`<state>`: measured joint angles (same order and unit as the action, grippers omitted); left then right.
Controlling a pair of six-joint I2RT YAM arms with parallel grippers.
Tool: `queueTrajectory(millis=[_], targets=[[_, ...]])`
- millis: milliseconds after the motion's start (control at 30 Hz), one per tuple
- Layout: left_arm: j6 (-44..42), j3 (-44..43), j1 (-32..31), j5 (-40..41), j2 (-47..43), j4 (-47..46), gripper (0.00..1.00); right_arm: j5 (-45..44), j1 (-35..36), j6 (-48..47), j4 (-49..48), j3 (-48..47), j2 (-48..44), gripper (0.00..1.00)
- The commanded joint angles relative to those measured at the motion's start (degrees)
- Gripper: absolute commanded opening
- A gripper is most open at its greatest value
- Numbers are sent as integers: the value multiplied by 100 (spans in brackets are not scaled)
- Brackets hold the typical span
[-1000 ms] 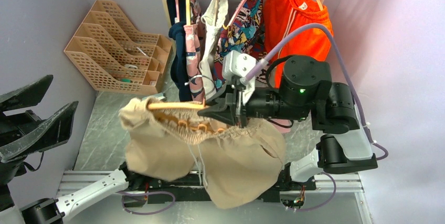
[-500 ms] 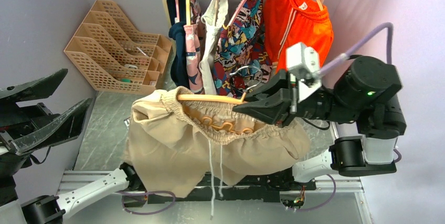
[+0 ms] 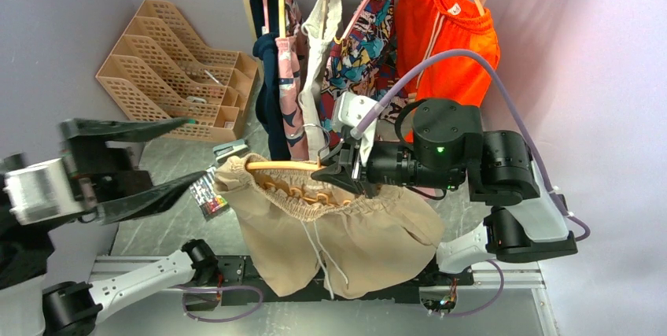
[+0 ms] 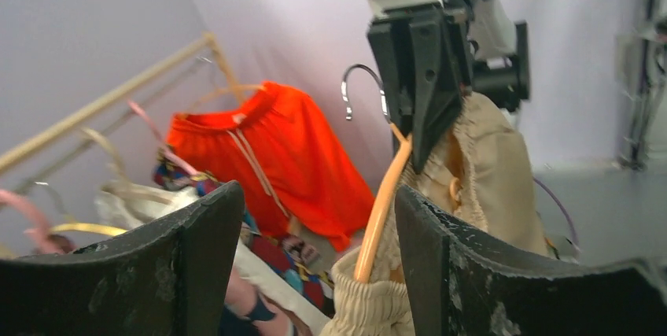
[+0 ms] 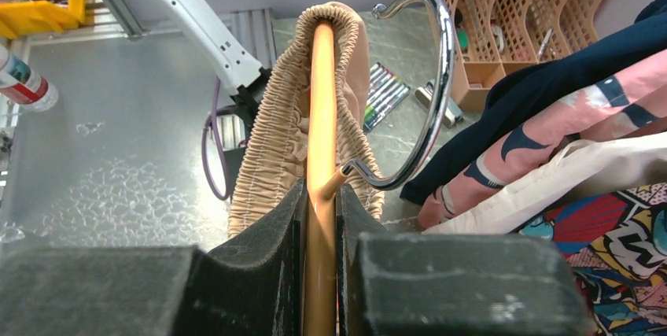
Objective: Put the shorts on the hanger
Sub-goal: Adjust the hanger.
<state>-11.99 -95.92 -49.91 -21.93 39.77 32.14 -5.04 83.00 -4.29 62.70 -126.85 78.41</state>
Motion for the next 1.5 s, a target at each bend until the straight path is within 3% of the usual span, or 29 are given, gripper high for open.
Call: queueTrajectory(millis=[0, 467, 1000, 1133, 1367, 1400, 1467], targets=[[189, 82, 33, -993, 460, 642, 74, -24, 9, 41, -598, 552, -287, 0], [261, 739, 32, -1879, 1097, 954, 61, 170, 10, 380, -1898, 2365, -1045, 0], [43, 908, 31, -2138, 1408, 1219, 58, 350, 8, 295, -1869, 2152, -698, 0], [24, 925, 34, -2144, 1462, 1266, 52, 314, 8, 255, -1894, 2161, -663, 0], [-31, 991, 33, -2149, 1421, 1264, 21, 314, 10, 258, -2014, 2239, -668, 0], [-32, 1014, 33, -2140, 1397, 1254, 22, 325, 14, 269, -2037, 2265, -683, 0], [-8, 1099, 34, -2140, 1347, 1213, 37, 356, 6, 296, -2110, 2324, -708, 0]])
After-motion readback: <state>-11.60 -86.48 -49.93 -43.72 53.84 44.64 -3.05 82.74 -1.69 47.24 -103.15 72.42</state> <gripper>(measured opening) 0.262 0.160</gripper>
